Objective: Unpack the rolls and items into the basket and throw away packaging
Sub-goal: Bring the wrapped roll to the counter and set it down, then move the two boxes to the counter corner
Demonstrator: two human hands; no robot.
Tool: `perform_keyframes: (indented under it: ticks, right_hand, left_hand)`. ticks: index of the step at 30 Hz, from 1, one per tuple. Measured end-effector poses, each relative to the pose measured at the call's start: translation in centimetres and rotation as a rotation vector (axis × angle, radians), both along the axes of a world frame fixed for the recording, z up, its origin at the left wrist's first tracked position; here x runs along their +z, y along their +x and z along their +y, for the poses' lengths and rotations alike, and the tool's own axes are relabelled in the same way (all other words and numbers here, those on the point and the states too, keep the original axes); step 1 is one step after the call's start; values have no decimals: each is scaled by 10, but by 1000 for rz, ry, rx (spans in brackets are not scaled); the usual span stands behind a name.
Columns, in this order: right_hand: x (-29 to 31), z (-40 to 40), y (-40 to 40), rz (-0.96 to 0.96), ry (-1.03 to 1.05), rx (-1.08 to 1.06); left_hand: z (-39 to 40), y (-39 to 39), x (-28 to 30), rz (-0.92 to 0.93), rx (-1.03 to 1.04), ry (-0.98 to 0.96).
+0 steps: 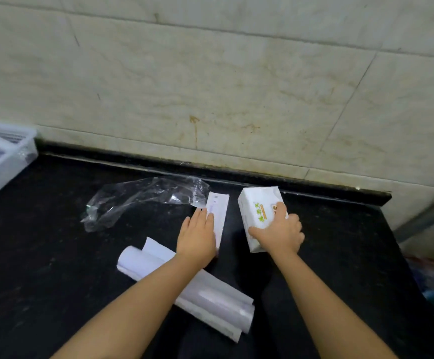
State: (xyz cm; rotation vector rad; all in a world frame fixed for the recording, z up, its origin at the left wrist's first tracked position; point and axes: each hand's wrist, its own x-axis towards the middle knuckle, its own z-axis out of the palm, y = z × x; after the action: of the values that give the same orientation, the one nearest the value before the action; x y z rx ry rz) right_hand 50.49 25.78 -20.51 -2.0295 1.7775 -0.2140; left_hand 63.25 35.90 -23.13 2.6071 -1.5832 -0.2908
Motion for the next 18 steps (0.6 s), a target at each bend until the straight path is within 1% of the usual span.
perform_keyframes:
  ticks: [3, 7, 13, 18]
  right_hand:
    - [32, 37, 41, -3, -82, 169]
    - [59, 120, 110, -34, -134, 402]
    - [72, 292, 212, -53, -111, 637]
    - [74, 431, 290, -65, -123, 838]
  left_hand:
    - [43, 25, 17, -35, 67, 12]
    - [135, 76, 41, -86, 203, -23]
    - [331, 159, 72, -151, 468, -46]
    - [494, 215, 81, -181, 666, -32]
